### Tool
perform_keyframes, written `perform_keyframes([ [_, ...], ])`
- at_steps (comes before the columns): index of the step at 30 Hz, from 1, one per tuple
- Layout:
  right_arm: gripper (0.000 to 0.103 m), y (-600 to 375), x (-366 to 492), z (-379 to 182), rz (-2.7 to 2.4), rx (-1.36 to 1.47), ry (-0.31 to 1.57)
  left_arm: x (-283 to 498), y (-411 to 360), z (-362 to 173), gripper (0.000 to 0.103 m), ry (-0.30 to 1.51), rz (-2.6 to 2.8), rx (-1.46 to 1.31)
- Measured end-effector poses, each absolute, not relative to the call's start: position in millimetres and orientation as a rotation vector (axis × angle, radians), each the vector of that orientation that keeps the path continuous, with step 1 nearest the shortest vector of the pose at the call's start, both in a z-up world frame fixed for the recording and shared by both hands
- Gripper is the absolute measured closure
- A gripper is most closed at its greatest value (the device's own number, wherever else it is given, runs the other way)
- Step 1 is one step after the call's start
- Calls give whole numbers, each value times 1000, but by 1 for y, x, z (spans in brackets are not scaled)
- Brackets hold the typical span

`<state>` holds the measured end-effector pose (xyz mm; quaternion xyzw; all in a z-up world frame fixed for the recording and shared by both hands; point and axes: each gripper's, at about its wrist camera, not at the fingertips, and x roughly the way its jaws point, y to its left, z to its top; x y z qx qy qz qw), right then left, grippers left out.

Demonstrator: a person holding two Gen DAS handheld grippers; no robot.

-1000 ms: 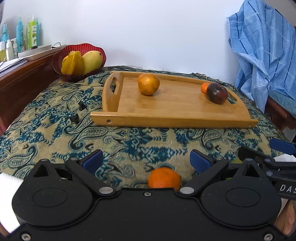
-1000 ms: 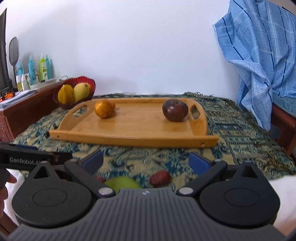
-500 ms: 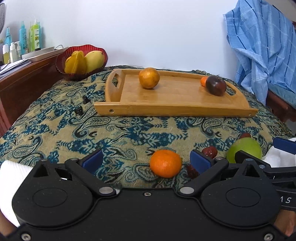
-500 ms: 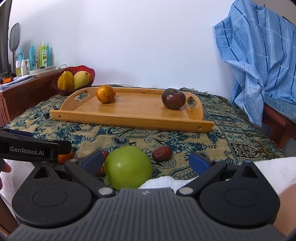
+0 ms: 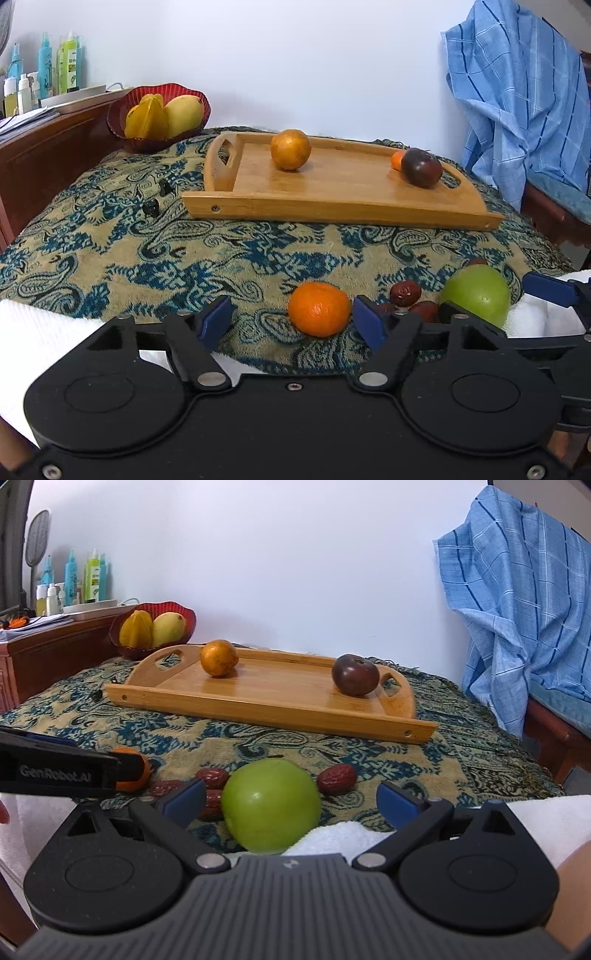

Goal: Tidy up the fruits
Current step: 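Grasp the mandarin with the left tool while the right tool grasps the green apple, then lift the mandarin and green apple and carry them over the tray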

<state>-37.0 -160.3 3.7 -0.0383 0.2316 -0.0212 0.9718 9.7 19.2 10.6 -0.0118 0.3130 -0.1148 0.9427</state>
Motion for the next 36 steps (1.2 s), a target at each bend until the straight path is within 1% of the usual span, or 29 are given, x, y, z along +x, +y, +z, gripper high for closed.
perform_keyframes([
  [1, 1, -160, -37, 3, -40, -77, 468, 9, 19, 10, 41, 640, -238, -27],
  [7, 7, -157, -38, 2, -20, -66, 469, 8, 18, 11, 51, 643, -263, -29],
  [10, 12, -155, -37, 2, -20, -68, 469, 8, 17, 12, 54, 647, -271, -26],
  [15, 23, -155, -36, 1, -15, -66, 482, 9, 15, 10, 55, 661, -271, -34],
  [21, 29, -155, -36, 0, -18, -68, 487, 10, 13, 7, 57, 675, -279, -24],
  [36, 32, -156, -33, -2, -19, -49, 505, 12, 10, 5, 61, 675, -282, -14],
])
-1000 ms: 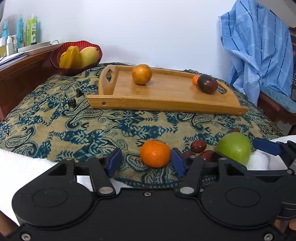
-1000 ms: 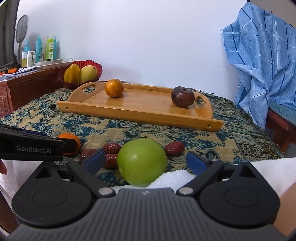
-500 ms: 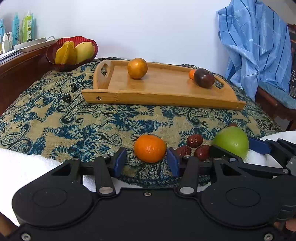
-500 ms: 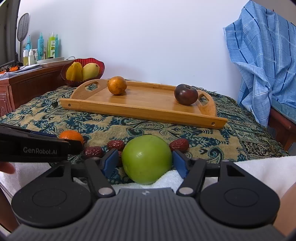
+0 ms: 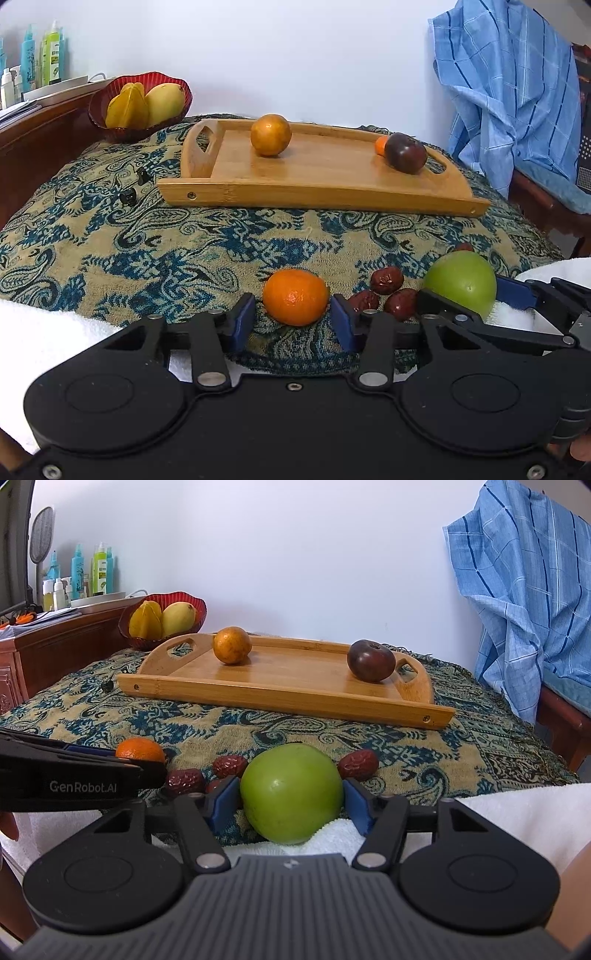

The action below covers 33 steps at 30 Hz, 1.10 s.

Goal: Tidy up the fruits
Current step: 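Lift the mandarin and green apple and carry them over the tray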

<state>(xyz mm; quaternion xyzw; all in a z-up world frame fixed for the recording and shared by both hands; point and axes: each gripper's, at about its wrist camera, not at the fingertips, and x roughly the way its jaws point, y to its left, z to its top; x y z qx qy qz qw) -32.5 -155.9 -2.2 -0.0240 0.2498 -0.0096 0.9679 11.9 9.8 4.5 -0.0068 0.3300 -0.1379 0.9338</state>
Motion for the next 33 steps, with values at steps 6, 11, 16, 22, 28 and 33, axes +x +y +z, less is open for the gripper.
perform_keyframes([
  [6, 32, -156, -32, -3, -18, -38, 510, 13, 8, 3, 65, 674, -284, 1],
  [11, 33, -157, -31, -3, -15, -28, 515, 14, 6, 2, 66, 677, -285, 7],
  [16, 34, -158, -30, -3, -12, -14, 521, 15, 5, 2, 66, 675, -286, 13],
  [22, 38, -159, -29, -3, -3, -1, 529, 15, 3, 2, 67, 675, -295, 34],
  [28, 41, -159, -29, -3, -2, -1, 530, 11, 2, 2, 68, 657, -292, 37],
  [33, 41, -163, -30, -1, 1, 47, 518, 10, 1, 7, 68, 634, -288, 50],
])
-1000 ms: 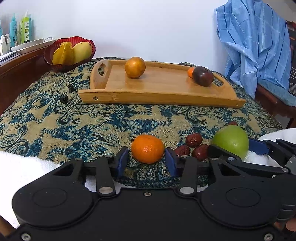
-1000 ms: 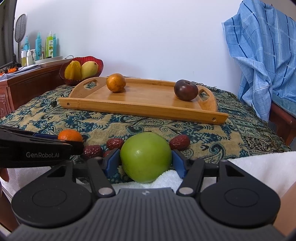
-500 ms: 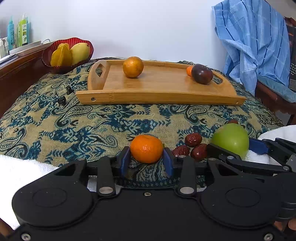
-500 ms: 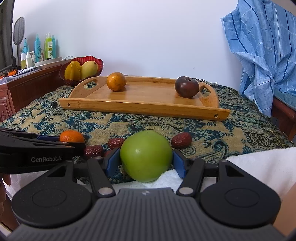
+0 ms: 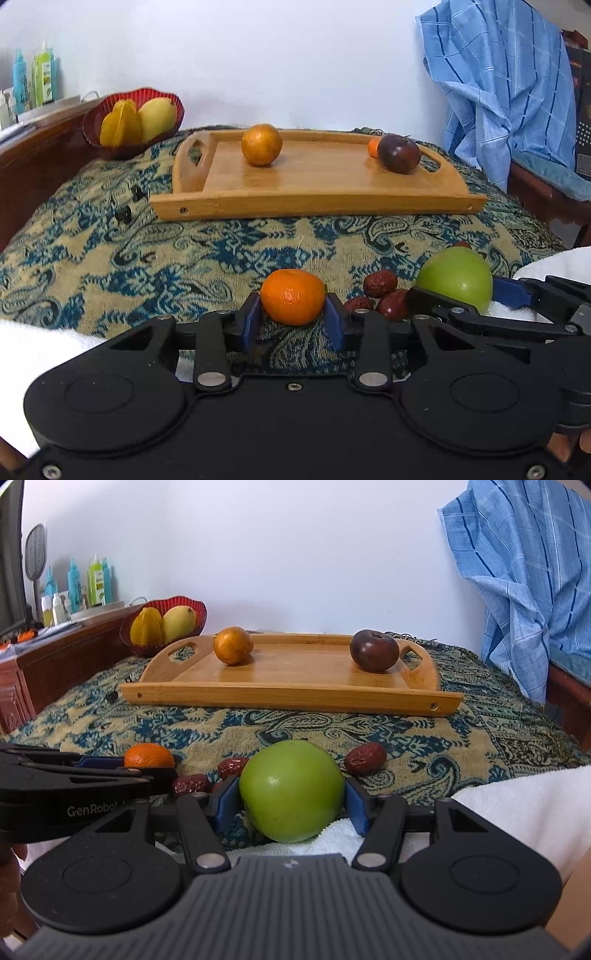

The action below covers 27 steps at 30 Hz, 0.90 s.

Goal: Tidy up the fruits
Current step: 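Lift the mandarin and green apple and carry them over the tray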

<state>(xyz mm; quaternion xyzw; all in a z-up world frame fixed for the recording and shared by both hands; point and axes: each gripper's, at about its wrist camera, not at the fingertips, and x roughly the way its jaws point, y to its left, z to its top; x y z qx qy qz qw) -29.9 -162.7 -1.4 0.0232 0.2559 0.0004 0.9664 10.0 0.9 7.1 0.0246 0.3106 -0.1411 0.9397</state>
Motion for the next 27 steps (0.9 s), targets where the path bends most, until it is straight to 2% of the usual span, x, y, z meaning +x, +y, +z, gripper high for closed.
perform_keyframes([
  [14, 41, -177, -27, 20, 5, 108, 428, 24, 3, 34, 68, 600, -264, 38],
  [27, 41, -217, 21, 60, -45, 120, 356, 69, -5, 65, 68, 570, -268, 9],
])
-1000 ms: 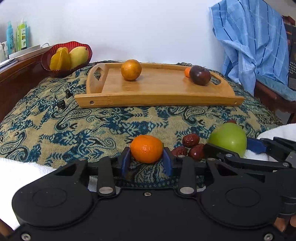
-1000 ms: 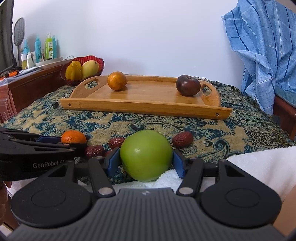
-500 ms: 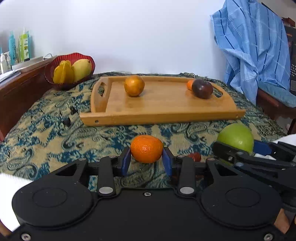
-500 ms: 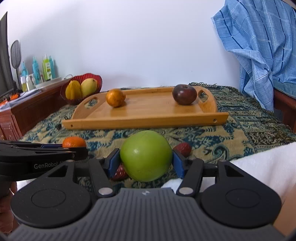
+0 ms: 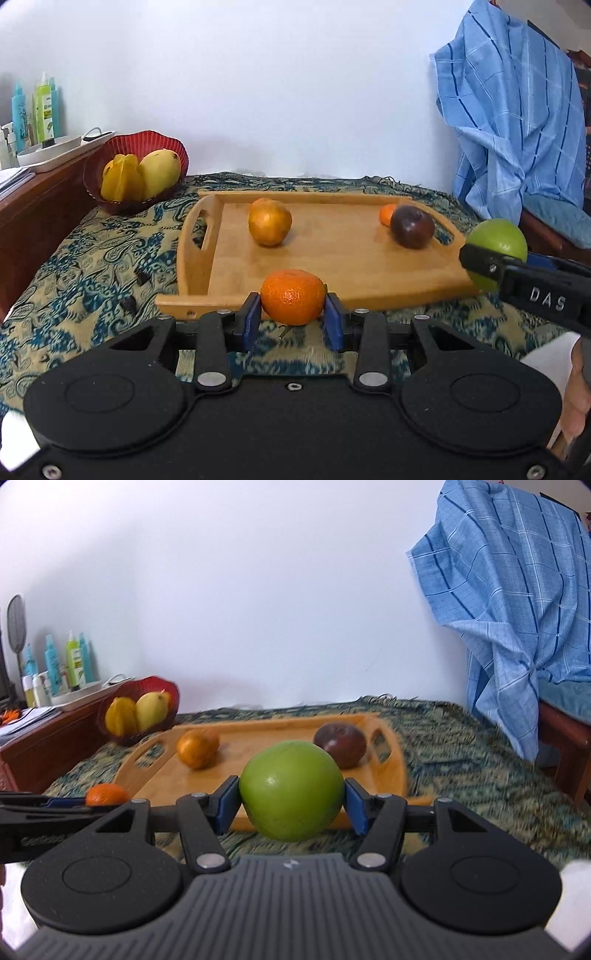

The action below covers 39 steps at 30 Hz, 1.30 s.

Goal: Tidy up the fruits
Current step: 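Lift the mandarin and green apple and carry them over the tray, then lower the mandarin and green apple onto the tray and open both tools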

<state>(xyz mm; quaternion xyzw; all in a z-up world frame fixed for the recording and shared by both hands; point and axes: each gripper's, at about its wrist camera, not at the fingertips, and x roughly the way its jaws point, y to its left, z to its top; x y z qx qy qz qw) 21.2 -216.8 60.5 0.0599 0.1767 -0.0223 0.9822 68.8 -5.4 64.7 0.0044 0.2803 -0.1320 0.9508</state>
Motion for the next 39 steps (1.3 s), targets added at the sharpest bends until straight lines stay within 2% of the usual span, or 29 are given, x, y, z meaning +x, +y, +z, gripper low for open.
perform_keyframes([
  [10, 41, -256, 70, 74, -59, 109, 410, 115, -13, 70, 68, 585, -268, -23],
  [24, 41, -266, 124, 46, -58, 119, 545, 170, -24, 44, 68, 636, -223, -32],
  [39, 41, -274, 146, 36, -77, 137, 623, 193, -31, 23, 68, 664, -194, -30],
])
